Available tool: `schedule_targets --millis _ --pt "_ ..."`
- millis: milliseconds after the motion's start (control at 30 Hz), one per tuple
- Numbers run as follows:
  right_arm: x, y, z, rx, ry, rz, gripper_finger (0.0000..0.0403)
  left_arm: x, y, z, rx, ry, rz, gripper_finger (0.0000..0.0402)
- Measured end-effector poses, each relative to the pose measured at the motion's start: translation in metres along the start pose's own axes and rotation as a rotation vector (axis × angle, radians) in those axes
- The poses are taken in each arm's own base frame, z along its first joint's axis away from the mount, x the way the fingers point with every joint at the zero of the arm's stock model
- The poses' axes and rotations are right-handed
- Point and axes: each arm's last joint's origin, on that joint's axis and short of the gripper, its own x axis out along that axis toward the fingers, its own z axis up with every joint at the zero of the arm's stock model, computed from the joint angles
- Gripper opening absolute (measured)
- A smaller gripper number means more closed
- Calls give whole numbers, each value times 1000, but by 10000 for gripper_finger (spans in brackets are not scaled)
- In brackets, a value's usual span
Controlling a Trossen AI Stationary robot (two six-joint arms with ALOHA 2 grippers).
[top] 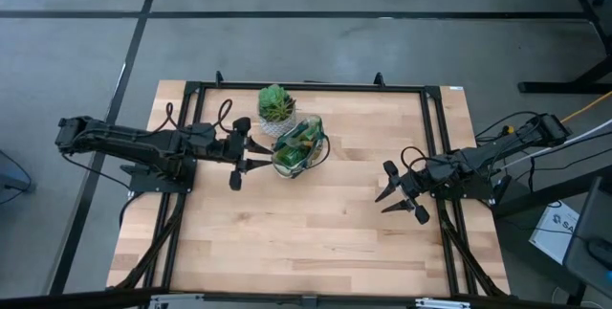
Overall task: Pick & Place Garden tools in Gardening bag
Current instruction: Return to Home Position
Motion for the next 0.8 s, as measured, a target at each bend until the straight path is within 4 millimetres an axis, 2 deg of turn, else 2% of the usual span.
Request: schedule_targets --millis 800 --pt "0 0 0 0 0 0 153 0 0 0 0 0 0 120"
